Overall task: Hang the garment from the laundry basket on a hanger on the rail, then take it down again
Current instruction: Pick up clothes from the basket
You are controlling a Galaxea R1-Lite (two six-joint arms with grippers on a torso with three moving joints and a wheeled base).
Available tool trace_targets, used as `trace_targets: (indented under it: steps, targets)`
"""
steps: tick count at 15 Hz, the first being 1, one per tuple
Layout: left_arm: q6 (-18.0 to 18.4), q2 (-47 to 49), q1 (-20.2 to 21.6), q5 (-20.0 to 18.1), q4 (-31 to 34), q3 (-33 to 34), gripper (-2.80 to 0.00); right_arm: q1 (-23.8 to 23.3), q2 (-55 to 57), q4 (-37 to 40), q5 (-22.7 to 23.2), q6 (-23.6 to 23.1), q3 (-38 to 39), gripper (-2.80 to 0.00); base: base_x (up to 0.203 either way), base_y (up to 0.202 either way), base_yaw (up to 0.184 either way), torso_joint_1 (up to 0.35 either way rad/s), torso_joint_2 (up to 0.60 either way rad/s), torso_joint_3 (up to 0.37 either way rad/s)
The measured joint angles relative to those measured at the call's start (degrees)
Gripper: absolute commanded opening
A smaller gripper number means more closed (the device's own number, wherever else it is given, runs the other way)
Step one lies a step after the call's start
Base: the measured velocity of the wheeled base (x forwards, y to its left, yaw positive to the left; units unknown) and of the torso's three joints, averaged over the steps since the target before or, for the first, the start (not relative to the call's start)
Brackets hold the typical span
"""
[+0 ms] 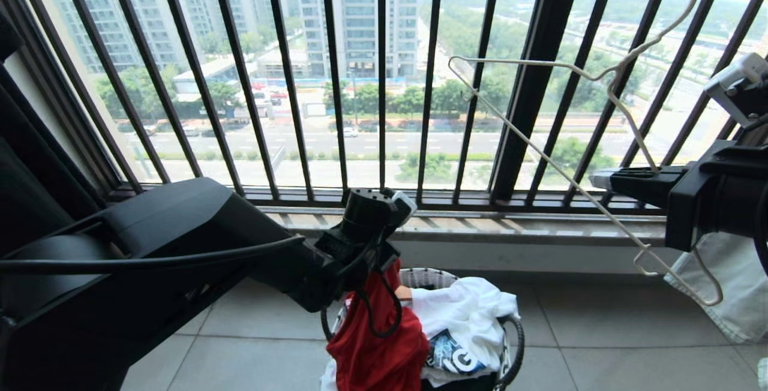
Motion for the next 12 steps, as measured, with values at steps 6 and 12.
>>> trace_targets:
  steps: [6, 12]
  targets:
    - [0.00, -0.05, 0.00, -0.13, -0.09, 0.00, -2.80, 0.00, 0.06, 0.00, 0.00, -0.02, 0.05, -2.80, 0.000, 0.000, 0.000, 0.000, 0.00, 0.199]
    - [-0.13, -0.02, 0.05, -0.22, -0.13, 0.00, -2.80, -0.02, 0.06, -0.01, 0.00, 0.05, 0.05, -2.80, 0.000, 0.000, 0.000, 0.002, -0.02, 0.052]
